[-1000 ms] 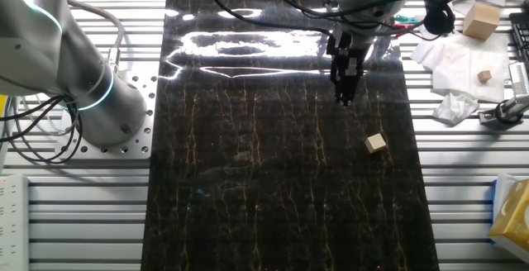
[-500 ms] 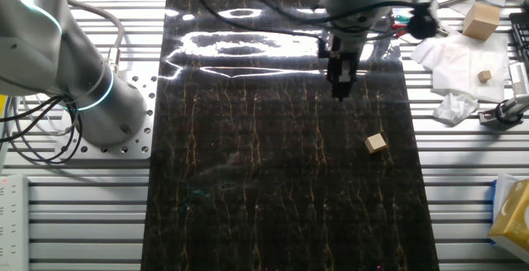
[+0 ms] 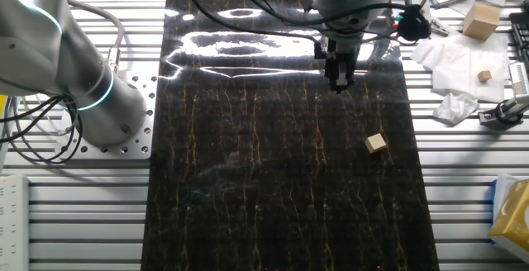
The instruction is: Hold a small block with the gripper and sweep it from left to right on the table
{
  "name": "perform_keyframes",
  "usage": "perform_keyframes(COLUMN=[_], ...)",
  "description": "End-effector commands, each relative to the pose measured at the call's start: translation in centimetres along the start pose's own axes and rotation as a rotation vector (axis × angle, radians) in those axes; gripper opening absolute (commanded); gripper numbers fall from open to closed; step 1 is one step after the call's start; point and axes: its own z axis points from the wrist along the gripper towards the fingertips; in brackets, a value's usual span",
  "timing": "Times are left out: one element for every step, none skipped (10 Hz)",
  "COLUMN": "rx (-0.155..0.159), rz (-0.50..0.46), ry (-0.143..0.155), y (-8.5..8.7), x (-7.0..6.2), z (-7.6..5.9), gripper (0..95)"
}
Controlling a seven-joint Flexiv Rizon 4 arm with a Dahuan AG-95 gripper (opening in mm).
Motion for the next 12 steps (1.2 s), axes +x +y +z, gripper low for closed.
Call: perform_keyframes(rx=[0.013,0.013,0.011,0.012,0.012,0.012,0.012,0.013,0.013,0.013,0.013,0.013], rz=[-0.001,-0.005,-0.006,-0.006,-0.005,-0.002,-0.003,-0.009,-0.009,-0.007,-0.004,0.0], ry=[-0.002,-0.002,-0.002,-0.002,-0.002,-0.002,-0.002,-0.002,-0.002,-0.002,-0.003,-0.003], y=[-0.08,-0.08,-0.08,-0.07,-0.07,-0.07,-0.06,-0.06,-0.06,-0.06,-0.06,-0.06], x=[0.15,0.15,0.15,0.15,0.15,0.15,0.13,0.13,0.13,0.13,0.13,0.12], z=[-0.08,-0.08,-0.08,-0.08,-0.08,-0.08,-0.08,-0.08,-0.08,-0.08,-0.08,-0.08], gripper=[0.0,0.0,0.0,0.0,0.0,0.0,0.0,0.0,0.0,0.0,0.0,0.0])
